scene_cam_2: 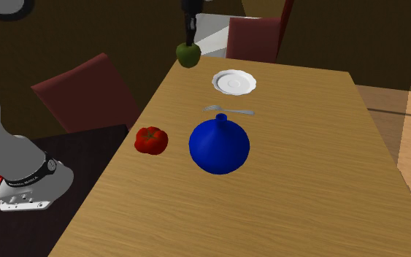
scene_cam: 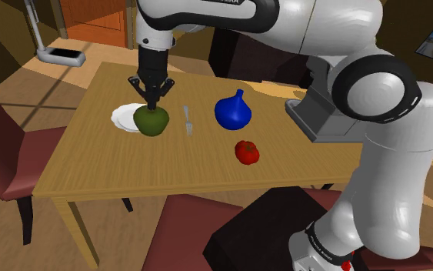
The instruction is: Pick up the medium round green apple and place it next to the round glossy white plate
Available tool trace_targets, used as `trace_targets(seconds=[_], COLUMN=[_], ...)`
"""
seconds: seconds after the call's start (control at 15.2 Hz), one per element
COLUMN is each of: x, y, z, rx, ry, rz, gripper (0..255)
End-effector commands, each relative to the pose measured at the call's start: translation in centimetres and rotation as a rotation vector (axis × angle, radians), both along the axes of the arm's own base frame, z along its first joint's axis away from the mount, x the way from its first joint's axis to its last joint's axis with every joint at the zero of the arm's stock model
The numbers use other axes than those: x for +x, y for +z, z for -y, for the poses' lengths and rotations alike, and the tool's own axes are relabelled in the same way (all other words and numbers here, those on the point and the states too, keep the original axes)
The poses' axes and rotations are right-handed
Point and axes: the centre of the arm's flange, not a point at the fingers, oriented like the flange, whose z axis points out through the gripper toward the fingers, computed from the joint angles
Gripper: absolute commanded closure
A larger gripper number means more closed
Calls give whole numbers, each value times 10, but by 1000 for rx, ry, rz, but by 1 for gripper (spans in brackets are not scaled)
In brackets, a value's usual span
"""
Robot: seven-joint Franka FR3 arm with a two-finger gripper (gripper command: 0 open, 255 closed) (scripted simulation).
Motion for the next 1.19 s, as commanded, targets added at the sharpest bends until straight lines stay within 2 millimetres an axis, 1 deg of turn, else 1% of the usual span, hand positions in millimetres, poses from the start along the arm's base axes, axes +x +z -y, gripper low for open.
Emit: trace_targets(seconds=[0.0,0.33,1.12], x=[0,8,8], y=[-5,-13,-76], z=[-23,-89,-89], rx=[0,0,0], ry=[-1,-1,-1], rz=[0,0,0], gripper=[255,255,255])
